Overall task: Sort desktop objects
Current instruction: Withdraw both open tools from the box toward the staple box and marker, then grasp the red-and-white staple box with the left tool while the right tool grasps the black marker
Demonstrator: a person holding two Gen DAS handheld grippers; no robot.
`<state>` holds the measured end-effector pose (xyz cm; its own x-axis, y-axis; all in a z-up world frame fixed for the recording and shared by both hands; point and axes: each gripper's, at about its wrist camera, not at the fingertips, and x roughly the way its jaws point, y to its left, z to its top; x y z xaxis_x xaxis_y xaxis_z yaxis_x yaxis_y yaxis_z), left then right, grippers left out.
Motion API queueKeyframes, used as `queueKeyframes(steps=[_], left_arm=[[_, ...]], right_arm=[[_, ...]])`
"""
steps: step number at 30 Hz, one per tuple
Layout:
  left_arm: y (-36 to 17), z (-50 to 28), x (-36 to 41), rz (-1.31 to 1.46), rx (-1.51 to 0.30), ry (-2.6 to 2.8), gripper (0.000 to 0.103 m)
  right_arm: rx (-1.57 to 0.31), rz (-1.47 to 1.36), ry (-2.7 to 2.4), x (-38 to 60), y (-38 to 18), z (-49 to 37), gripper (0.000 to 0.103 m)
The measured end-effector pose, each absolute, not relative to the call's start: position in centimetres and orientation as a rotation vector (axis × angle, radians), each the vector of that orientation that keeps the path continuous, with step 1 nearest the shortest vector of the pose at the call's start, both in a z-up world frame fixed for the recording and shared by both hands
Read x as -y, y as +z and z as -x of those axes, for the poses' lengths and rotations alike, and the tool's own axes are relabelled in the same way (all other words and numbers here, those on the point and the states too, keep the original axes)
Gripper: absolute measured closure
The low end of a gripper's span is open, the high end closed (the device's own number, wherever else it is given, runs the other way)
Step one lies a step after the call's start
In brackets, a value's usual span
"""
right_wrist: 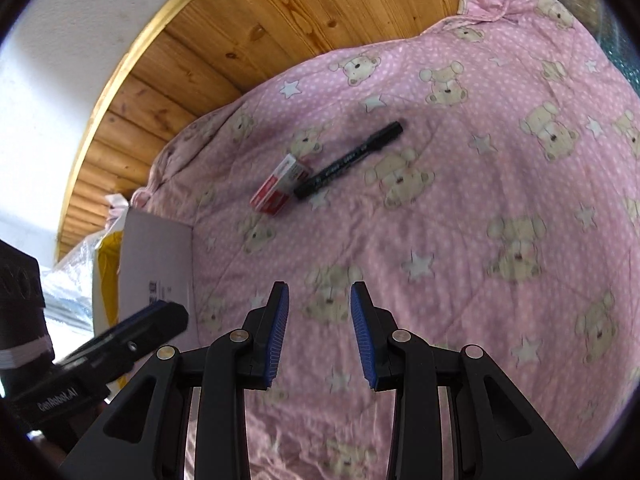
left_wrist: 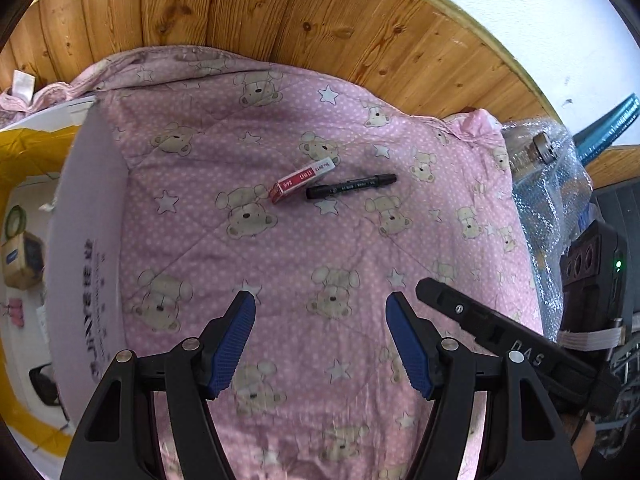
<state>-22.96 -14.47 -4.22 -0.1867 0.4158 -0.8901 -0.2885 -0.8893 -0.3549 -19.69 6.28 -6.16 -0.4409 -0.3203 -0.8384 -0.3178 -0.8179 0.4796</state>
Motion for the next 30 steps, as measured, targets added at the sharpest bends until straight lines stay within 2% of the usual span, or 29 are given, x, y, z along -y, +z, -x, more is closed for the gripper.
queueKeyframes(steps=[8, 17, 28, 29, 30], left_arm=[[-6.8, 27.6, 13.0, 1.638, 0.147, 2.106, 0.034], [-10.6, 31.9, 11.3, 1.675, 0.118, 2.083, 0.034], [-13.5, 34.5, 10.0, 1.691, 0.102, 2.079, 0.034], [-13.8, 34.6, 9.8, 1.696, 0.097, 2.077, 0.035], [-14.1, 34.8, 9.7, 1.703, 0.096, 2.075, 0.042]], right_arm=[[1.022, -1.648, -2.5, -8.0, -7.4, 25.3, 0.069], [1.171, -1.714, -2.475, -10.8, -11.3, 29.5, 0.069], [1.177, -1.784, -2.474, -11.0, -15.1, 32.7, 0.069], [1.181, -1.794, -2.473, -11.0, -15.5, 33.0, 0.069], [1.173, -1.776, -2.493, -10.9, -15.6, 33.2, 0.07]])
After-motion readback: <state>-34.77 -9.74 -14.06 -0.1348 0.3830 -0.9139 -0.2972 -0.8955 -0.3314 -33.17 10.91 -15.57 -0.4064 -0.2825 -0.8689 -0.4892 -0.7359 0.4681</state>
